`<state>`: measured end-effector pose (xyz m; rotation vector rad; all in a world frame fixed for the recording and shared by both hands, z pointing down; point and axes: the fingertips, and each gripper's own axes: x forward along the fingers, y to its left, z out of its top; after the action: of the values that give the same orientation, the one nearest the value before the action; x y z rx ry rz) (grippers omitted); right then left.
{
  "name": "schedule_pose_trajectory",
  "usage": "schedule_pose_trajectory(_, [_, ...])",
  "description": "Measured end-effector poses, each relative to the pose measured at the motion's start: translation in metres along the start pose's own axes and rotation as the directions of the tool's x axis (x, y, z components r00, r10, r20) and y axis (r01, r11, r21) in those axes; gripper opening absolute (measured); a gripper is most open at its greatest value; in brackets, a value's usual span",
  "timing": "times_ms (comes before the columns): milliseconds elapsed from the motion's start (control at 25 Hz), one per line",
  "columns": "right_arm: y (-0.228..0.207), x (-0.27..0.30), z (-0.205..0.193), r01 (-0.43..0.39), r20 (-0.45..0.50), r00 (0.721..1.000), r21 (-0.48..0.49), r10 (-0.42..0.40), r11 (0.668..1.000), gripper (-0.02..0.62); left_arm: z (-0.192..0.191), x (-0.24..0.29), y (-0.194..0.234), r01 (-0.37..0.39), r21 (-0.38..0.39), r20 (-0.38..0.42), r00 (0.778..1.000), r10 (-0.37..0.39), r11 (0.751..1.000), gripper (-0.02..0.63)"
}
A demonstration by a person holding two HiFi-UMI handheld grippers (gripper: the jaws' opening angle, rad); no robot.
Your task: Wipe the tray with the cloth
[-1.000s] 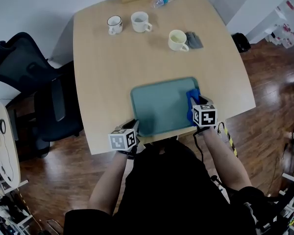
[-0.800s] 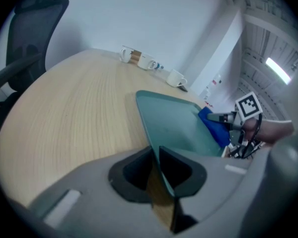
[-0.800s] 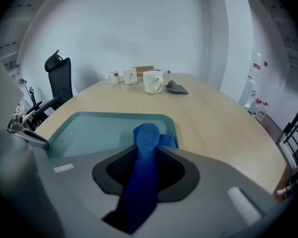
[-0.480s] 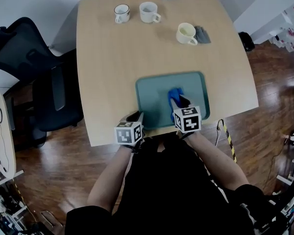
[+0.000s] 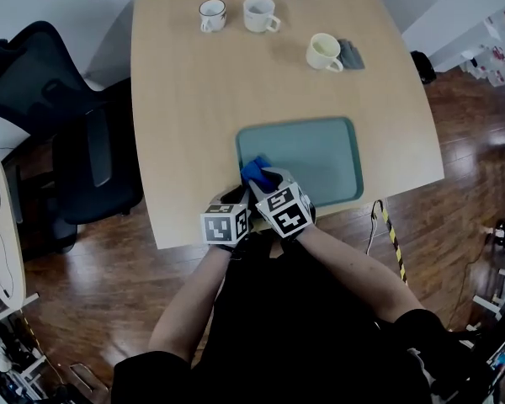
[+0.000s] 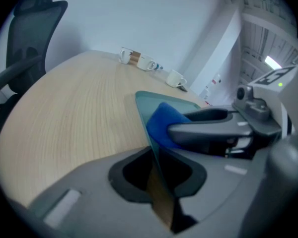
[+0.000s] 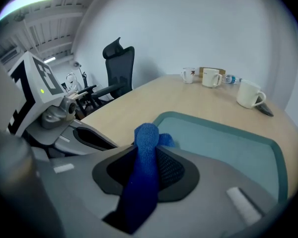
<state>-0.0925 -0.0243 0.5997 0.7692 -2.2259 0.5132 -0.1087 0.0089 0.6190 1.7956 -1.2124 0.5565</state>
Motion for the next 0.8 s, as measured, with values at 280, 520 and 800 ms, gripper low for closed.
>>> schedule_pose_trajectory(280, [-0.075, -0.034, -0.041, 0.131, -0.017, 0.991, 0.116, -0.130, 0.985, 0.110, -0.003, -0.002, 0.002, -0.006, 0.000, -0.004, 1.000, 0.006, 1.000, 0.051])
schedule_pose_trajectory(520, [-0.184, -0.102, -0.095, 0.353, -0.065, 0.934, 0.292, -0.350, 0.889, 0.112, -0.002, -0.001, 0.000, -0.012, 0.007, -0.001, 1.000, 0.012, 1.000, 0.051])
schedule_pose_trajectory(800, [-0.215, -0.128, -0.109, 0.372, -0.059, 0.922, 0.412, -0.383, 0.832, 0.112, 0.000, -0.001, -0.003, -0.028, 0.023, -0.002, 1.000, 0.028, 0.999, 0.051])
